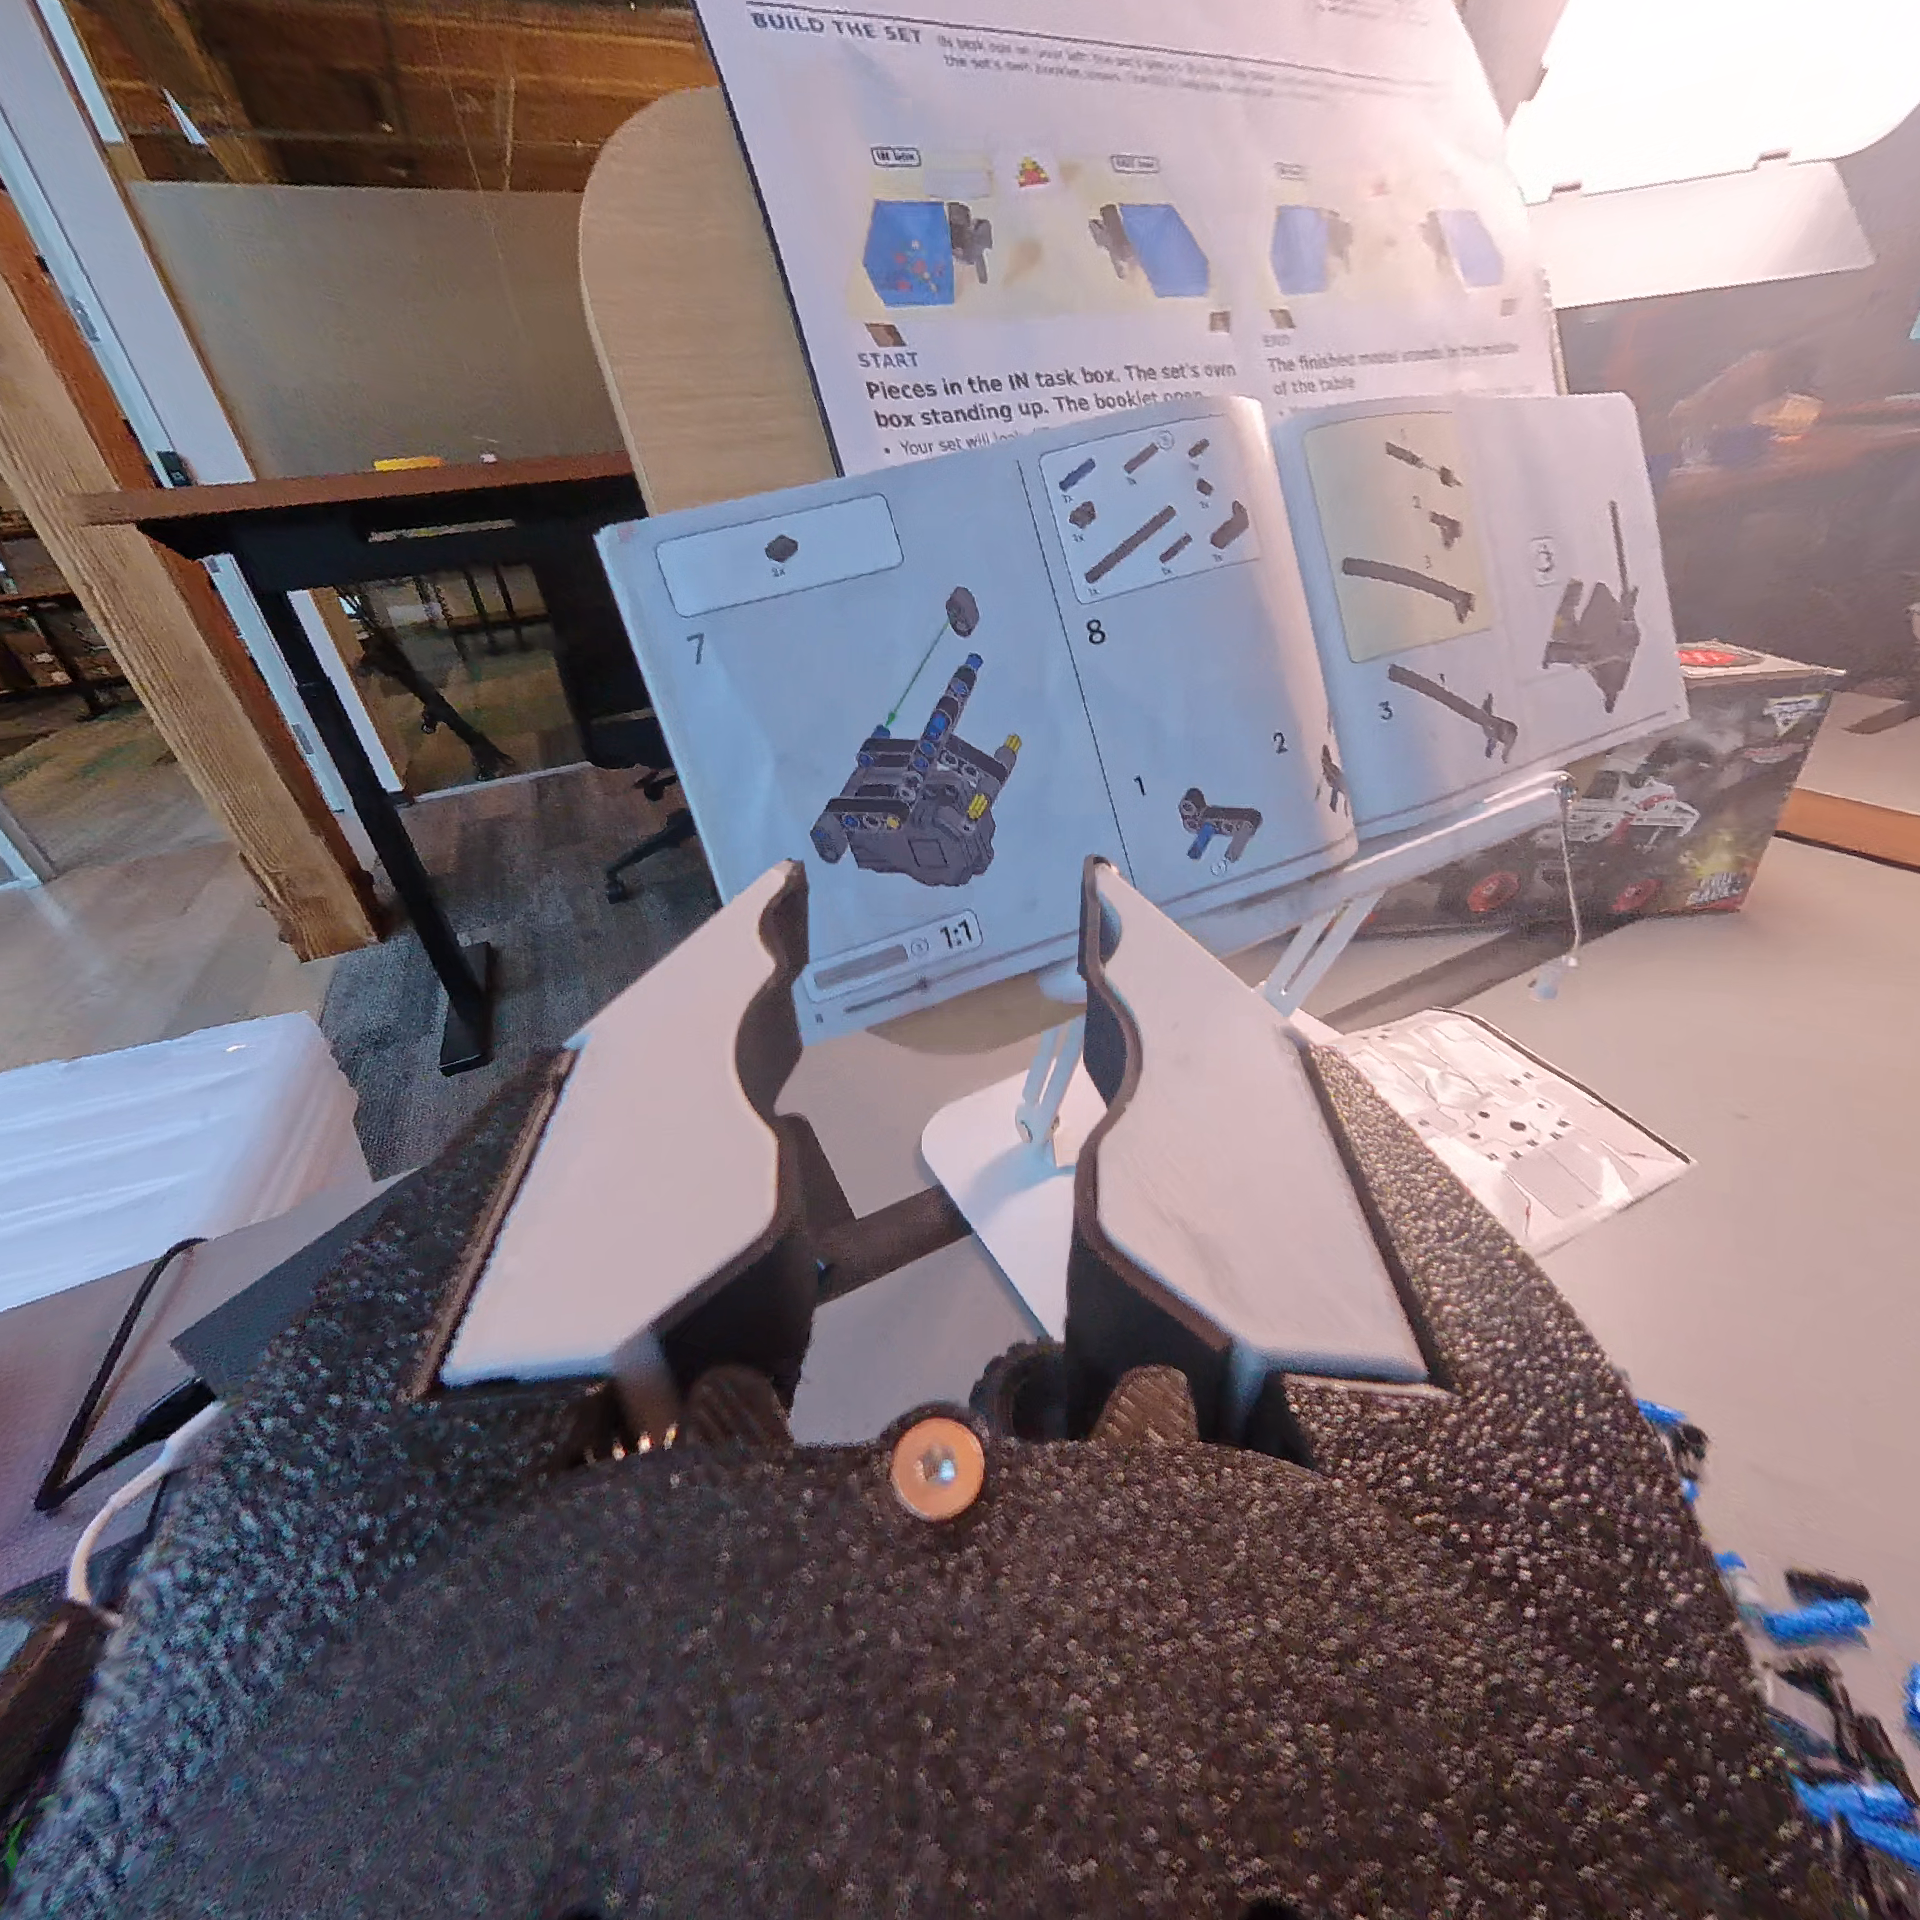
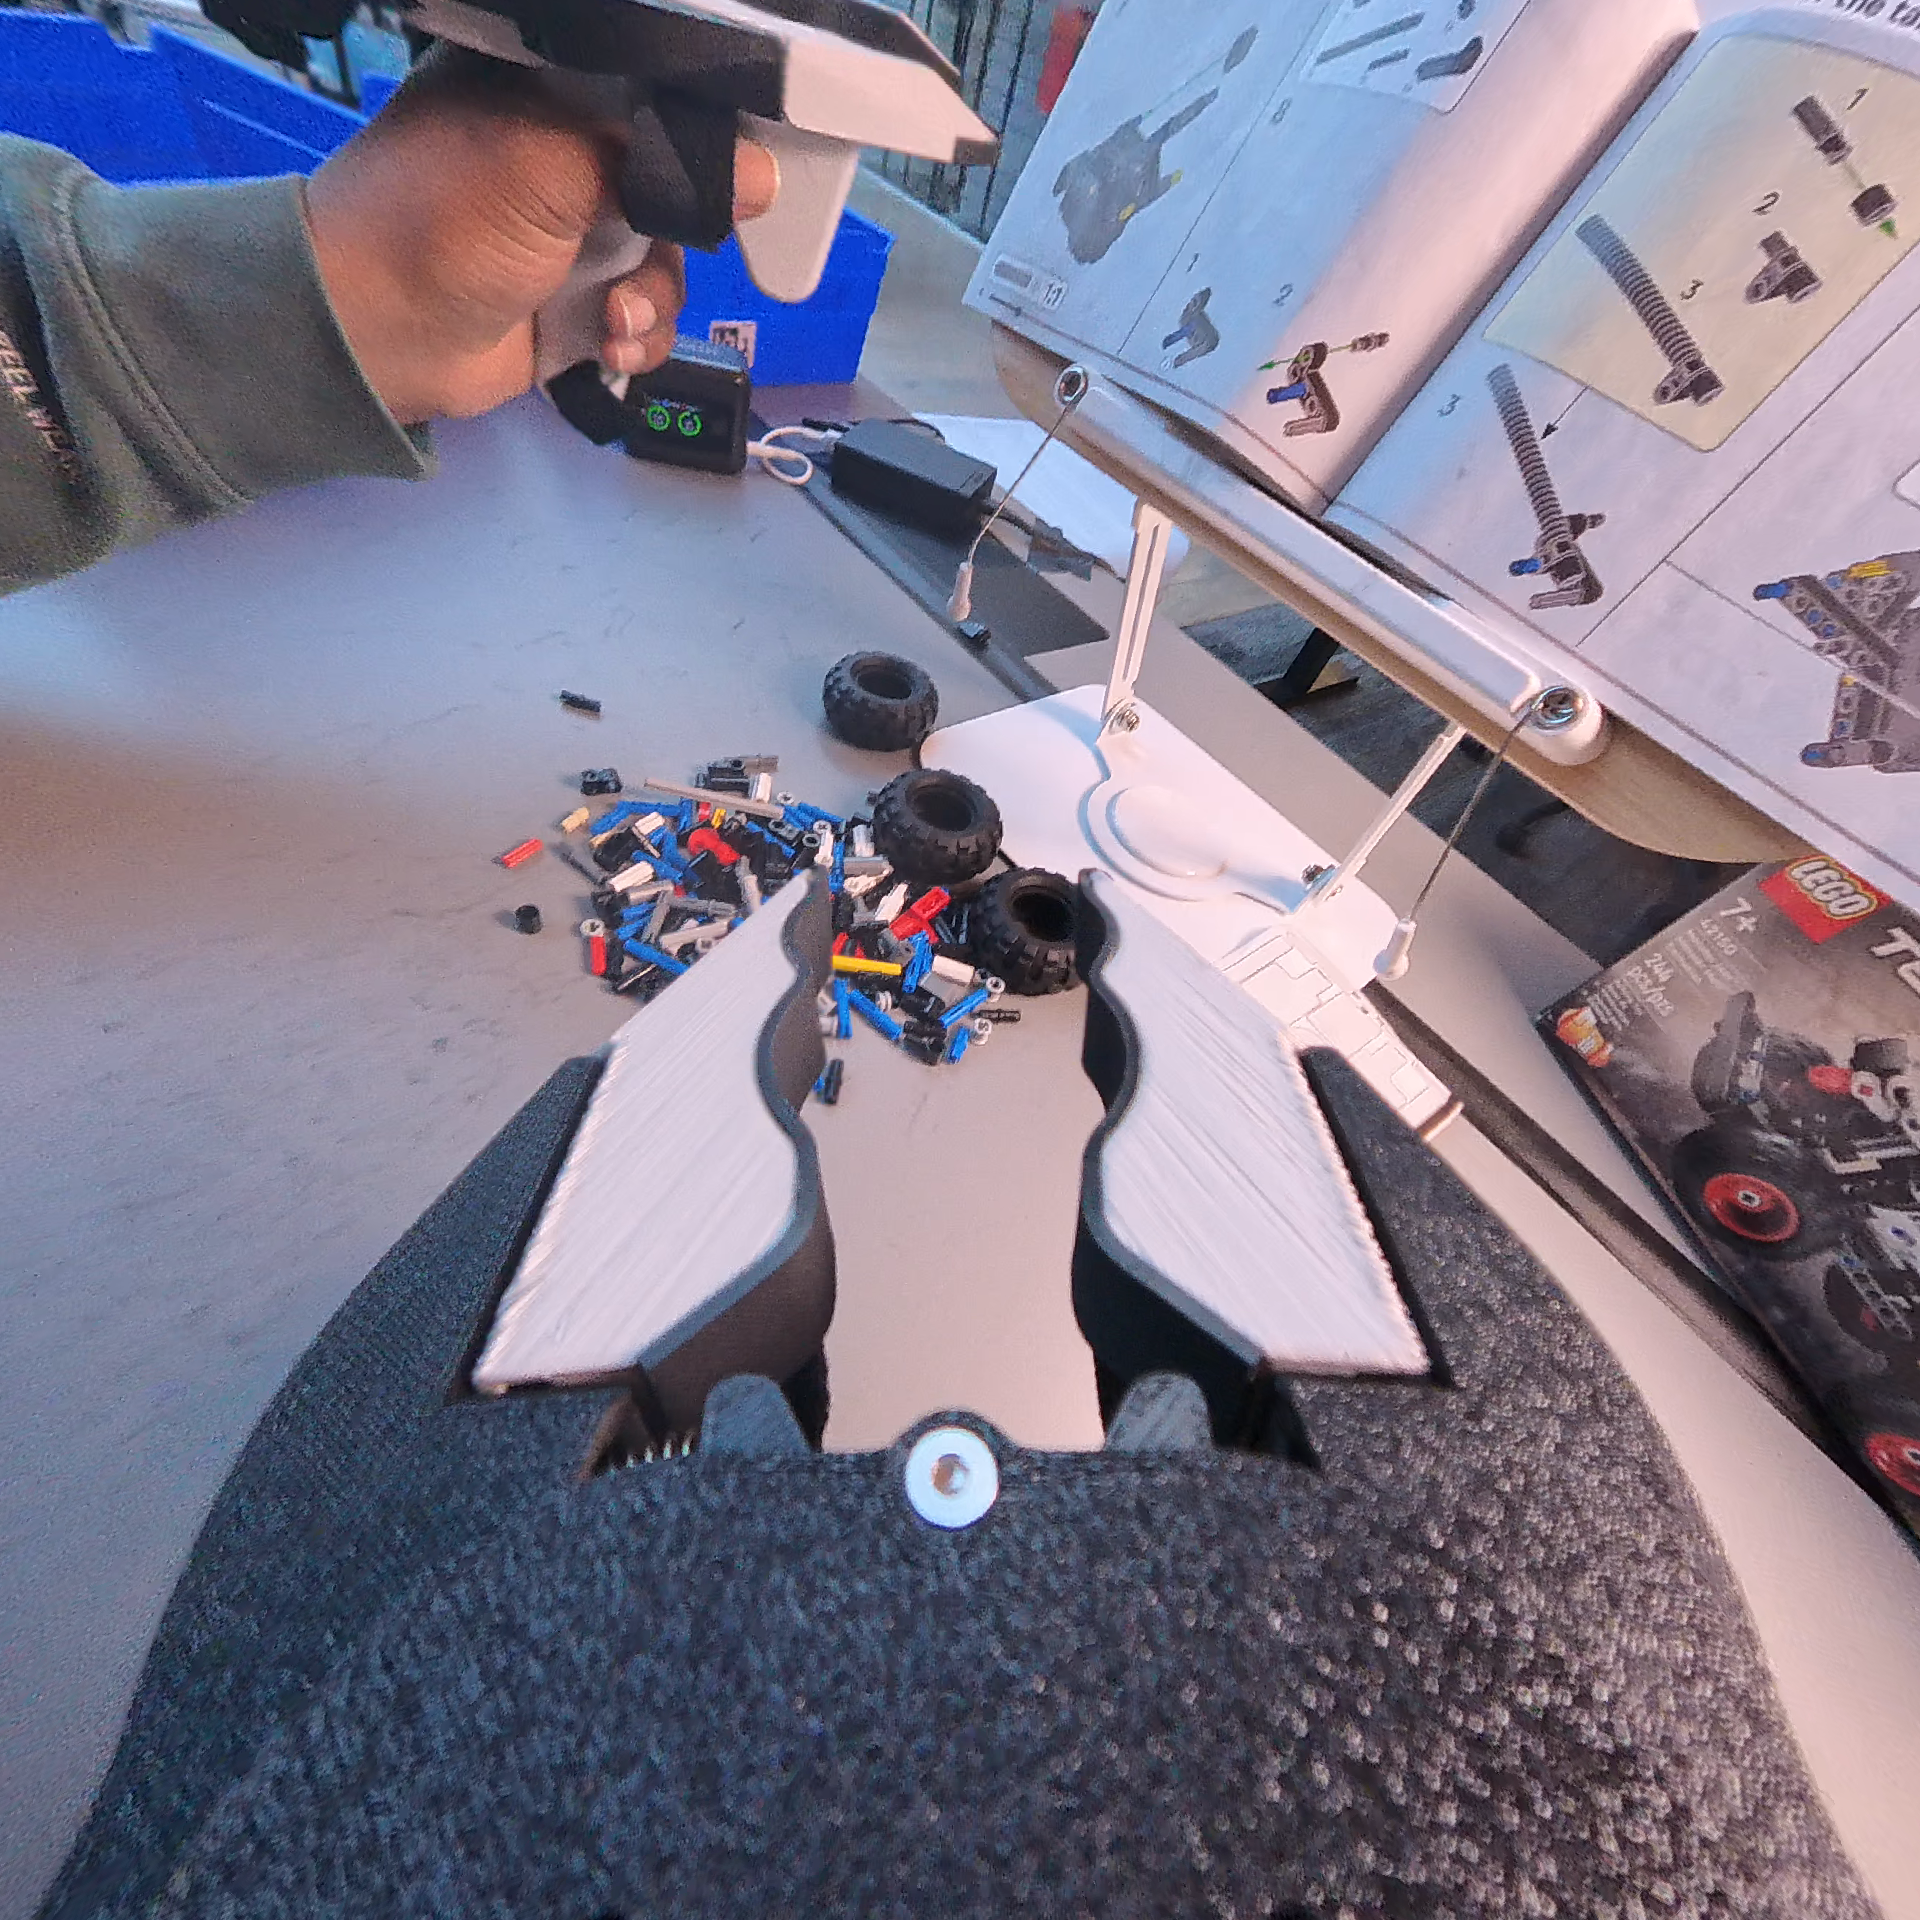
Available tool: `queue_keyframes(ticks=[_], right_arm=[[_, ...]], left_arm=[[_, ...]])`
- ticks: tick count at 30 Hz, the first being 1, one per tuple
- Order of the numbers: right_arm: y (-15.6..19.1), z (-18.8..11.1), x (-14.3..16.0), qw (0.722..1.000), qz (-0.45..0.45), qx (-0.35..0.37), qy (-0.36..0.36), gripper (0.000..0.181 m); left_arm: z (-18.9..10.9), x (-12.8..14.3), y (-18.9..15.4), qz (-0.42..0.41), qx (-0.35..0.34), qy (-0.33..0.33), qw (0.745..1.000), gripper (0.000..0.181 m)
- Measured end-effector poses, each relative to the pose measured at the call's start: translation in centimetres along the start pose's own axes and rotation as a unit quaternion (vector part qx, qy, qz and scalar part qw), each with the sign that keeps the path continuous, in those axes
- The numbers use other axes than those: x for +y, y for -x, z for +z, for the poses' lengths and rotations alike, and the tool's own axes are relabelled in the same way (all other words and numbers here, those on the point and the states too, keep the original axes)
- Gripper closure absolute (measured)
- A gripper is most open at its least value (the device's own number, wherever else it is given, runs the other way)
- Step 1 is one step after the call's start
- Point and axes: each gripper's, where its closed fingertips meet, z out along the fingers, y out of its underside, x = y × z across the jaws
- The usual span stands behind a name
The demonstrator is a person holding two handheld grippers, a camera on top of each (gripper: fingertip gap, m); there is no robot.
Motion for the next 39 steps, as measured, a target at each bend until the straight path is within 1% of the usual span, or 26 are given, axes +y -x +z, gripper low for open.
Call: queue_keyframes(ticks=[2, 5, 9, 11, 14, 17, 24, 30, 33, 39], right_arm=[[-0.2, 0.6, 0.4, 1.0, -0.004, 0.009, -0.011, 0.135], [-0.6, 1.0, 2.1, 1.0, -0.006, 0.02, -0.01, 0.136], [-1.4, 0.8, 4.1, 0.999, 0.009, 0.032, 0.001, 0.138], [-1.9, 0.5, 4.6, 0.999, 0.021, 0.037, 0.001, 0.139], [-2.7, 0.2, 4.7, 0.998, 0.04, 0.049, -0.012, 0.146], [-2.8, 0.0, 4.5, 0.997, 0.051, 0.047, -0.023, 0.148], [-1.8, 0.0, 4.8, 0.998, 0.064, 0.013, -0.019, 0.148], [0.0, -0.5, 4.4, 0.999, 0.026, -0.027, -0.021, 0.148], [0.9, -0.7, 4.1, 0.998, 0.023, -0.055, -0.025, 0.148], [1.1, -0.5, 4.7, 0.998, 0.025, -0.057, -0.017, 0.149]], left_arm=[[1.6, -0.1, -0.1, -0.006, 0.001, -0.004, 1.0, 0.13], [3.4, 0.2, -0.5, -0.003, 0.002, -0.009, 1.0, 0.13], [4.8, 1.4, 0.3, 0.025, -0.03, 0.001, 0.999, 0.131], [4.8, 1.5, 0.7, 0.047, -0.046, -0.006, 0.998, 0.136], [4.7, 1.7, 0.8, 0.068, -0.058, -0.004, 0.996, 0.137], [4.6, 1.8, 0.9, 0.074, -0.057, -0.005, 0.996, 0.137], [4.4, 1.8, 1.0, 0.065, -0.028, 0.004, 0.997, 0.139], [4.4, 2.1, 0.7, 0.062, -0.013, 0.012, 0.998, 0.137], [4.4, 2.1, 0.6, 0.064, -0.012, 0.013, 0.998, 0.137], [4.4, 2.3, 0.4, 0.069, -0.011, 0.016, 0.997, 0.137]])
